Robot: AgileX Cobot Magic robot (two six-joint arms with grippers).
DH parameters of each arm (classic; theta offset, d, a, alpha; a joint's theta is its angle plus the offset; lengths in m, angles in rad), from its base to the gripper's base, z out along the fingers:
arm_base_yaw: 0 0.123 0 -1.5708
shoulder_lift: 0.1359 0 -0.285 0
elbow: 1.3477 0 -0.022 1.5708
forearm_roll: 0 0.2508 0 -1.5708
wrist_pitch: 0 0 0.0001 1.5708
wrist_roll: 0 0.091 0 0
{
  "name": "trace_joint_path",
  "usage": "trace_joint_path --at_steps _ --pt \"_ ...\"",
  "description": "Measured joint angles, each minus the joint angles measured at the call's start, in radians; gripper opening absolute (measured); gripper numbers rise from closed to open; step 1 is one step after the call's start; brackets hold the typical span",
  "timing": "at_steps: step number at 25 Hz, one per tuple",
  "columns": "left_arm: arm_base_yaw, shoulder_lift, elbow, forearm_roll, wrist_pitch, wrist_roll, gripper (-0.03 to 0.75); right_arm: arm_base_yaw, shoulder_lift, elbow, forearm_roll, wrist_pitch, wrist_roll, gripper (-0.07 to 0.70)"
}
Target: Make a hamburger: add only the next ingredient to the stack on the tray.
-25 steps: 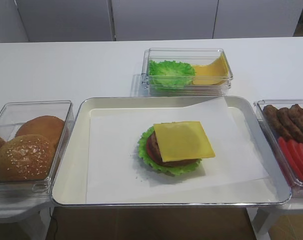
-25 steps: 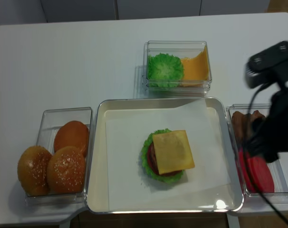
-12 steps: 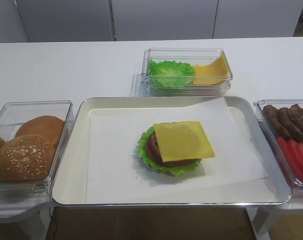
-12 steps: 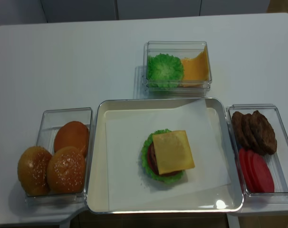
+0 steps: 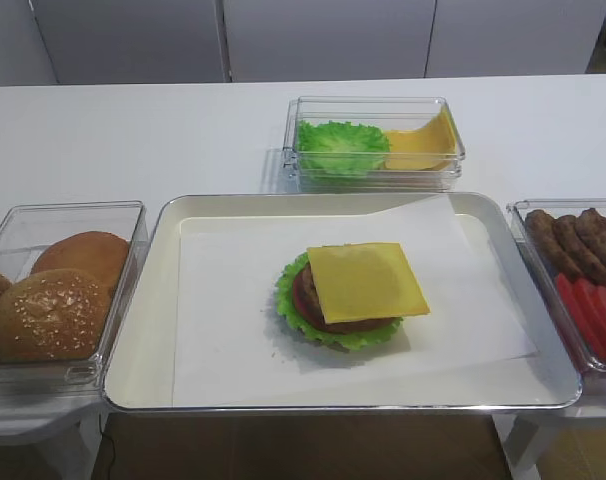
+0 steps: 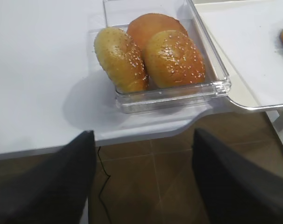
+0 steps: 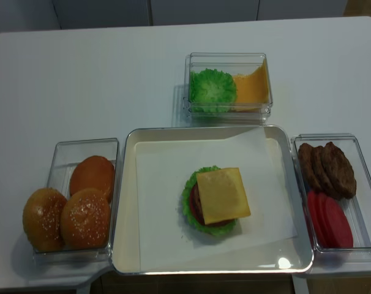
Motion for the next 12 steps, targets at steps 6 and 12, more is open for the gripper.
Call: trace_joint_path --at_steps 6,12 --pt "0.000 0.000 0.000 0.000 0.000 0.000 0.477 0.000 -0.224 0.000 0.021 0.012 0.000 0.350" --pt "0.000 0.000 0.000 0.000 0.000 0.000 0.477 0.000 -0.420 0.085 0.027 0.014 -0.034 0.349"
